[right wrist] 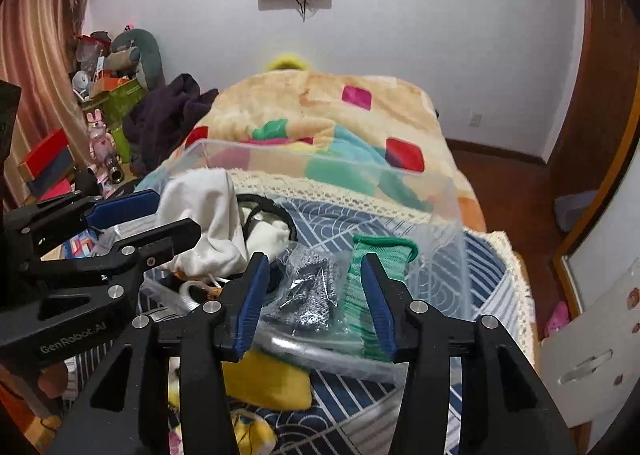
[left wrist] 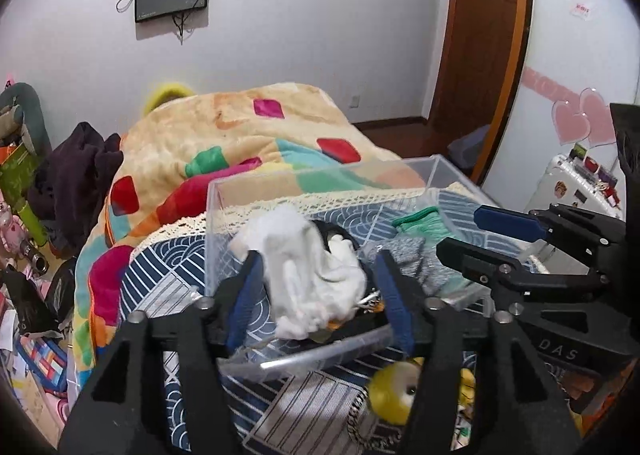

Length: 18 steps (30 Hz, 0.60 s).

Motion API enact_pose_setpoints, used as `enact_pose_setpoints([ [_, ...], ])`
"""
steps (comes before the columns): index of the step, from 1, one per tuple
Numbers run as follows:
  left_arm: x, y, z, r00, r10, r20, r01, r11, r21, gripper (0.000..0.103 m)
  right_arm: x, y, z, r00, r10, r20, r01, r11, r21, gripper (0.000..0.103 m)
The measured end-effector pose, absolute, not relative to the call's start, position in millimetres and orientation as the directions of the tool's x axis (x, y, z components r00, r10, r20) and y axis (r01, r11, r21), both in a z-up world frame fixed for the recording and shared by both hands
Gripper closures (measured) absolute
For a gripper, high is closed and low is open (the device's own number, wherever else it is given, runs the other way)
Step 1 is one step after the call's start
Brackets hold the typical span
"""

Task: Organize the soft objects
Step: 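Grasp the yellow plush ball with the left gripper while the right grasps the yellow sponge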

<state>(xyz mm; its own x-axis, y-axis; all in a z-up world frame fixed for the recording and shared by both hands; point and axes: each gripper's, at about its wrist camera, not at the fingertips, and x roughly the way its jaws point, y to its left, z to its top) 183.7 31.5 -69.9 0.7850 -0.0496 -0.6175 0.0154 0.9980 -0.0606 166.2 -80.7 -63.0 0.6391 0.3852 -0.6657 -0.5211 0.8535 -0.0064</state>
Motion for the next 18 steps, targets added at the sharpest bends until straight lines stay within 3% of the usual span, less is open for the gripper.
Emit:
enact_pose_setpoints([
  [2, 176, 32, -63, 0.795, -0.049, -0.605, 0.011, 0.998, -0.067, 0.023, 160, -83, -57, 0.657, 0.391, -0.644, -0.521, 0.853, -0.013, 0.054],
  [4, 167, 33, -58, 0.806, -0.048, -0.591, 0.003, 0.997, -0.077, 0.016, 156, -86, -52, 0.672, 0.399, -0.624, -0.520, 0.854, -0.013, 0.049],
  [11, 142, 31, -58, 0.805, -0.055, -0.590, 0.017, 0.997, -0.069, 0.010, 136, -94, -47, 0.698, 0.423, -0.578, -0.529, 0.848, -0.019, 0.046],
  [18, 127, 36, -81, 0.766, -0.082, -0.638, 0.021, 0.994, -0.103, 0.009, 126, -99, -67, 0.669, 0.437, -0.601, -0.542, 0.840, 0.008, 0.043],
])
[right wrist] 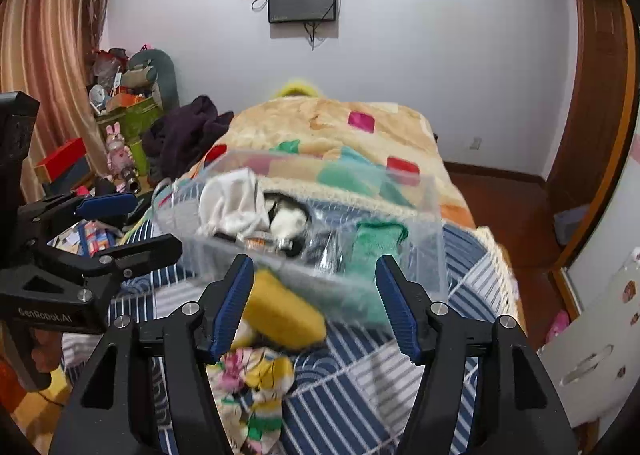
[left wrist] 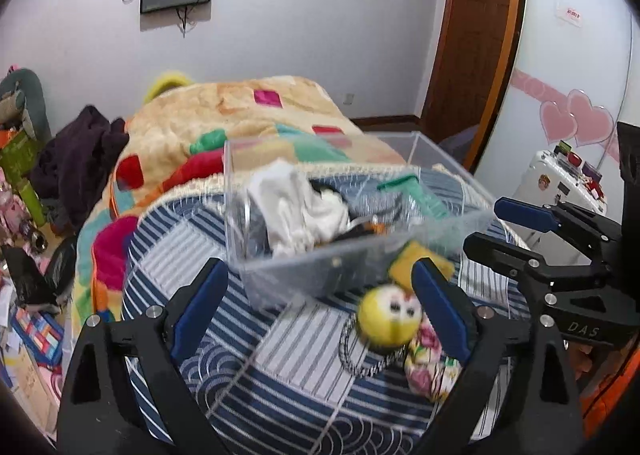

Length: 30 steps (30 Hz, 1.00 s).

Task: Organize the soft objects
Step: 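Grasp the yellow plush ball with the left gripper while the right grasps the yellow sponge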

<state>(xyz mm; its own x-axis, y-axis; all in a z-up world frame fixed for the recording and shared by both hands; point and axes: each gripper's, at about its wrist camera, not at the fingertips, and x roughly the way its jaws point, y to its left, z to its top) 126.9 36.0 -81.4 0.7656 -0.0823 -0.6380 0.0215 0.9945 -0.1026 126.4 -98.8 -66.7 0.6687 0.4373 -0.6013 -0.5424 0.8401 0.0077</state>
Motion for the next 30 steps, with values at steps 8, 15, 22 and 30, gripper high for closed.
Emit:
enact_pose_setpoints([
  [8, 123, 35, -113, 0.715, -0.103, -0.692, 0.021, 0.992, -0.127, 0.009, 129, -86, -103, 0.582, 0.447, -0.680, -0.576, 0.816, 0.043, 0.043],
  [15, 127, 27, -126, 0.692, -0.140, -0.708, 0.045, 0.987, -0.151, 0.009, 136, -83, -121, 0.545, 0.449, -0.708, -0.583, 0.810, 0.066, 0.043],
  [22, 140, 12, -127, 0.684, -0.187, -0.705, 0.084, 0.980, -0.180, 0.021, 136, -94, -122, 0.525, 0.480, -0.703, -0.584, 0.804, 0.112, 0.069],
  [30, 162, -5, -132, 0.655, -0.252, -0.713, 0.128, 0.966, -0.225, 0.050, 127, -108, -119, 0.550, 0.474, -0.687, -0.566, 0.817, 0.110, 0.074],
])
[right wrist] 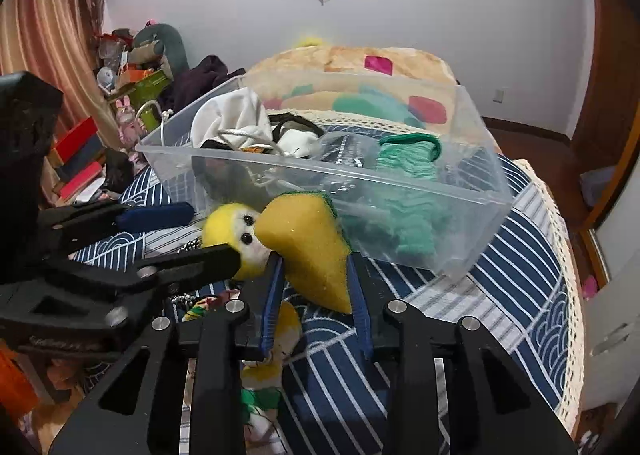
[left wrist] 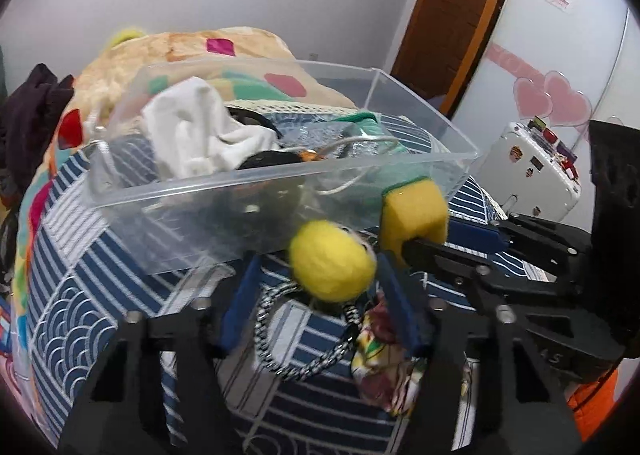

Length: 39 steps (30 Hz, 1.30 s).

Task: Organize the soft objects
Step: 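Grasp the yellow plush ball with the left gripper while the right grasps the yellow sponge, then drop the plush ball and sponge into the clear box, opening both grippers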

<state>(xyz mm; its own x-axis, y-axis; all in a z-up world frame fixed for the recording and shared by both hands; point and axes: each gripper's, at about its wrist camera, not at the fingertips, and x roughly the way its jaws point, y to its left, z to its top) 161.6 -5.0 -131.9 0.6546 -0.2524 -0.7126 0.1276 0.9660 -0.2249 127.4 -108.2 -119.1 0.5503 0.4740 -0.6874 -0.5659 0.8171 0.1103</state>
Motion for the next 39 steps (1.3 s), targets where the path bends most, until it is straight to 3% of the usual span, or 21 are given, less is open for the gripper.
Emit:
enact_pose_setpoints([
  [4, 164, -11, -135, 0.649, -0.264, -0.714, 0.147, 0.964, -0.223, 0.060, 125, -120, -114, 0.570, 0.470, -0.674, -0.546, 0.830, 0.116, 0.074],
  [7, 159, -16, -133, 0.665, -0.243, -0.706, 0.154, 0.970, -0.189, 0.062, 121, -125, -109, 0.583, 0.473, -0.661, -0.539, 0.834, 0.121, 0.074],
  [12, 140, -16, -119, 0.704, -0.219, -0.676, 0.162, 0.976, -0.147, 0.062, 119, -129, -98, 0.607, 0.478, -0.635, -0.534, 0.837, 0.120, 0.074],
  [27, 141, 18, -49, 0.825, -0.186, -0.533, 0.100, 0.977, -0.186, 0.062, 132, -137, -49, 0.726, 0.450, -0.519, -0.477, 0.874, 0.091, 0.074],
  [33, 168, 13, -52, 0.822, -0.181, -0.540, 0.088, 0.977, -0.192, 0.062, 152, -131, -50, 0.748, 0.406, -0.525, -0.426, 0.900, 0.089, 0.074],
  [39, 197, 4, -76, 0.780, -0.154, -0.607, 0.073, 0.985, -0.157, 0.062, 168, -124, -65, 0.719, 0.389, -0.575, -0.412, 0.906, 0.098, 0.074],
])
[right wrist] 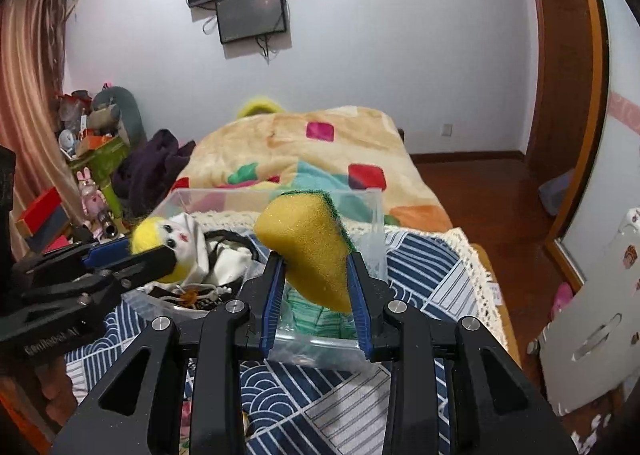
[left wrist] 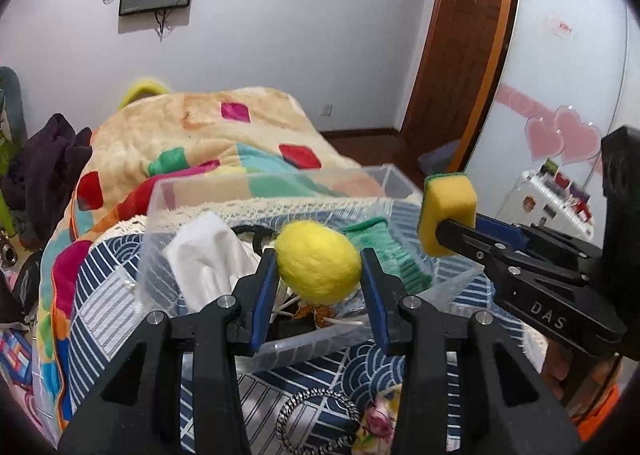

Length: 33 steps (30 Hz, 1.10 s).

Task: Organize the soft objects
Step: 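Drop the plush ball and sponge into the clear box, opening both grippers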

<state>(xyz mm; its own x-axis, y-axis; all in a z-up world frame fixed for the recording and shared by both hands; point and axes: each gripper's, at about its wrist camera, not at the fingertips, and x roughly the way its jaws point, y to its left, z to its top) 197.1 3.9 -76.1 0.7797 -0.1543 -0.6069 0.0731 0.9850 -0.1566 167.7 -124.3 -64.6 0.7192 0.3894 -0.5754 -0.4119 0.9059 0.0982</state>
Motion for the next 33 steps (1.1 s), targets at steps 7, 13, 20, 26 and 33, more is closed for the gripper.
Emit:
enact_pose_setpoints([
  [7, 211, 0, -96, 0.751, -0.150, -0.643, 0.066, 0.986, -0.154, 0.062, 175, -118, -81, 0.675, 0.380, -0.632, -0.416, 0.904, 0.099, 0.074],
  [13, 214, -1, -102, 0.740, -0.153, -0.655, 0.071, 0.986, -0.150, 0.061, 172, -120, -84, 0.663, 0.376, -0.647, -0.420, 0.903, 0.094, 0.071],
  [20, 201, 2, -97, 0.749, -0.133, -0.649, 0.067, 0.990, -0.127, 0.047, 169, -123, -82, 0.657, 0.387, -0.647, -0.432, 0.896, 0.098, 0.065],
  [26, 185, 6, -88, 0.764, -0.133, -0.631, 0.074, 0.990, -0.120, 0.041, 160, -125, -74, 0.670, 0.393, -0.630, -0.446, 0.891, 0.081, 0.057],
  [33, 155, 12, -66, 0.803, -0.132, -0.581, 0.075, 0.990, -0.121, 0.032, 143, -127, -55, 0.695, 0.426, -0.579, -0.475, 0.877, 0.074, 0.036],
])
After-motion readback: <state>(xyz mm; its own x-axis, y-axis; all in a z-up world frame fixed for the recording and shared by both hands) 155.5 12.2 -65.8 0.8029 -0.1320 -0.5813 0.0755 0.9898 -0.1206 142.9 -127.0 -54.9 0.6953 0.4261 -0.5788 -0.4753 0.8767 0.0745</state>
